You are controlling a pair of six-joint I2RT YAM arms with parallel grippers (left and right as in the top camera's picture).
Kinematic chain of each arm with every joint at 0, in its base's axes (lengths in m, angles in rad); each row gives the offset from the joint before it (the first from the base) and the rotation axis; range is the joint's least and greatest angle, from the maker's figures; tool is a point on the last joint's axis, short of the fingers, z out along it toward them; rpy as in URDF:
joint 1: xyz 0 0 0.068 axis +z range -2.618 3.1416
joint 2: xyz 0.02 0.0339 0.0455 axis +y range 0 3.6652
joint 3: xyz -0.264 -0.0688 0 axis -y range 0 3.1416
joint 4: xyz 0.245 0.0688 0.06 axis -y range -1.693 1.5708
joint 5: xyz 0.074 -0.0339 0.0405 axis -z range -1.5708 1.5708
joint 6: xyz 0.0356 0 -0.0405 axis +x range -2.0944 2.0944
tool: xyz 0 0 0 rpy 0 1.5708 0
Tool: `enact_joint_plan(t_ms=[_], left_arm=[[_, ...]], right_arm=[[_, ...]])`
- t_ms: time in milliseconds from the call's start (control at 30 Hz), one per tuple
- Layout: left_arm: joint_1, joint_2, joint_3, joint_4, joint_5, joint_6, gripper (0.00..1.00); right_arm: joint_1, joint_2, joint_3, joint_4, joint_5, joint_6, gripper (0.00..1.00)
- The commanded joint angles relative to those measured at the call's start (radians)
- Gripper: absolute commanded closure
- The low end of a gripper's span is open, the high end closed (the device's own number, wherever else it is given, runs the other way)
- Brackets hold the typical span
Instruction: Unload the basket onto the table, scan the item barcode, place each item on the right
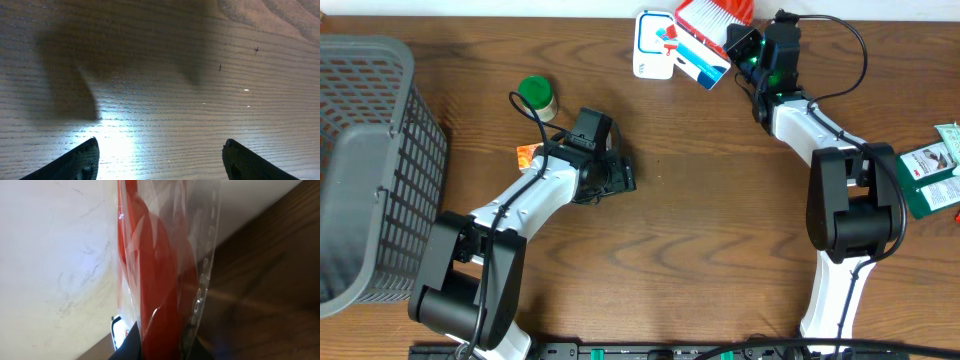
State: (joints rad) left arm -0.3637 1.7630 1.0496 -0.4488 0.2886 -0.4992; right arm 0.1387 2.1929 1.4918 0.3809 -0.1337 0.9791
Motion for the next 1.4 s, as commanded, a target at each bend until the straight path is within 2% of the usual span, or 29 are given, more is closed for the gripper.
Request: enact_joint_plan(t_ms=[0, 167, 333, 500, 700, 933, 1100, 1267, 1367], left_arm=[[0.000, -0.013, 0.006, -0.007, -0.011, 0.009, 0.21], [0.000, -0.013, 0.006, -0.007, -0.013, 0.009, 0.21], [0.000, -0.013, 0.006, -0.006, -0.013, 0.009, 0.21], [0.000, -0.013, 0.006, 0.003, -0.014, 0.009, 0.21], [0.000, -0.013, 0.006, 0.027, -0.013, 0.009, 0.21], [0.000, -0.013, 0.006, 0.039, -0.013, 0.009, 0.21], [-0.001, -0.013, 0.006, 0.039, -0.013, 0.009, 0.21], [-0.001, -0.013, 0.006, 0.039, -0.013, 0.009, 0.21], [-0.001, -0.013, 0.006, 0.039, -0.013, 0.009, 0.21]], right_arm=[[0.013, 0.002, 0.031, 0.011, 0.008, -0.026, 0.98], [0.013, -0.032, 0.032, -0.025, -0.056, -0.125, 0.99], [0.004, -0.129, 0.032, -0.220, -0.125, -0.134, 0.98], [-0.001, -0.275, 0.032, -0.449, -0.117, -0.258, 0.99], [0.000, -0.466, 0.031, -0.792, 0.037, -0.385, 0.99], [-0.008, -0.596, 0.031, -1.106, 0.393, -0.473, 0.99], [-0.055, -0.607, 0.030, -1.181, 0.542, -0.566, 0.99], [-0.180, -0.607, 0.015, -1.192, 0.537, -0.600, 0.99], [-0.286, -0.607, 0.005, -1.175, 0.454, -0.645, 0.99]])
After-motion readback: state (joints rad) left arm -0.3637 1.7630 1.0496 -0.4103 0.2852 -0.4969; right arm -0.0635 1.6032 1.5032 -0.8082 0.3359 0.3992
